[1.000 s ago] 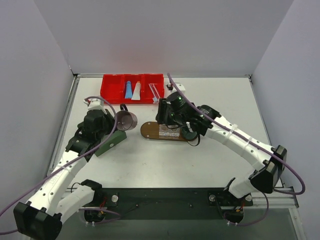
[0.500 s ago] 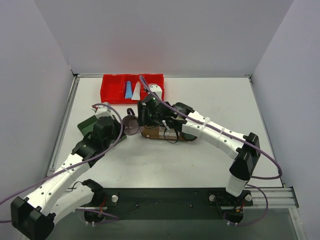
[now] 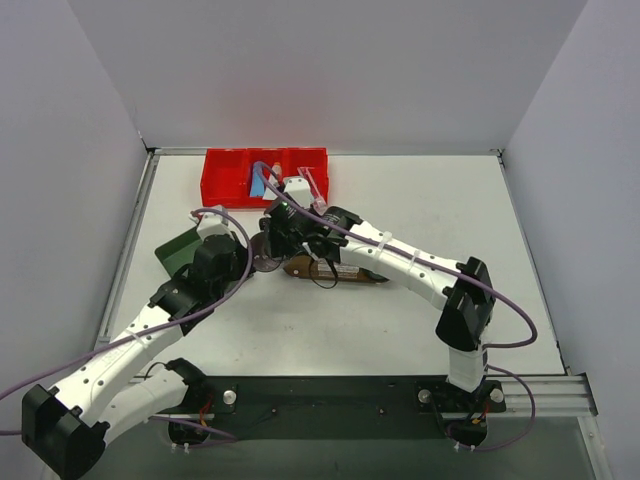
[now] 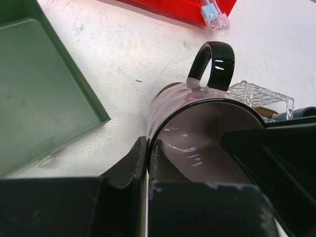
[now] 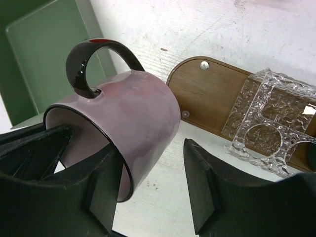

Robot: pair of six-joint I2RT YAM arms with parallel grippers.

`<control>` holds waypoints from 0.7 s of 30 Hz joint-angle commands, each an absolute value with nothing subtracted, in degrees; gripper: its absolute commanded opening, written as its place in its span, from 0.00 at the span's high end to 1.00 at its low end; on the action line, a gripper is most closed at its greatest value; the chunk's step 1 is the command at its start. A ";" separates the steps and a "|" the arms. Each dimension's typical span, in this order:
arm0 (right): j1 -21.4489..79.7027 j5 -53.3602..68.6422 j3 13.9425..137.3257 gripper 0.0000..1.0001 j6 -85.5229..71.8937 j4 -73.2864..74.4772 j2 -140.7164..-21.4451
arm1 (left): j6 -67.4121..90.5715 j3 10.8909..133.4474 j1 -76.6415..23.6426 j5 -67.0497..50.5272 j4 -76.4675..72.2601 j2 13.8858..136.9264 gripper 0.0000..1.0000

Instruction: Prepare toiletry sets of a toothbrush and toothpaste on the tray

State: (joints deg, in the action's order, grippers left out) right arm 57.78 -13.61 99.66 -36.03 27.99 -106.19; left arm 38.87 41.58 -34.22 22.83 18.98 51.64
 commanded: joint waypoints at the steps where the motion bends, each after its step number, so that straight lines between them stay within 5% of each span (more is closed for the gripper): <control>1: 58.80 -17.75 103.62 0.55 -36.21 30.94 -108.54 | 40.69 43.94 -35.42 24.69 10.63 51.42 1.00; 5: 58.89 -18.81 104.59 0.60 -36.30 31.46 -109.95 | 40.78 43.95 -36.29 25.83 10.55 51.33 1.00; 14: 58.80 -19.86 104.77 1.00 -36.30 31.73 -110.83 | 41.05 42.01 -36.65 24.09 7.21 51.33 1.00; 21: 58.80 -19.34 104.68 1.00 -35.86 31.73 -110.39 | 39.82 42.45 -36.65 19.96 5.98 51.77 1.00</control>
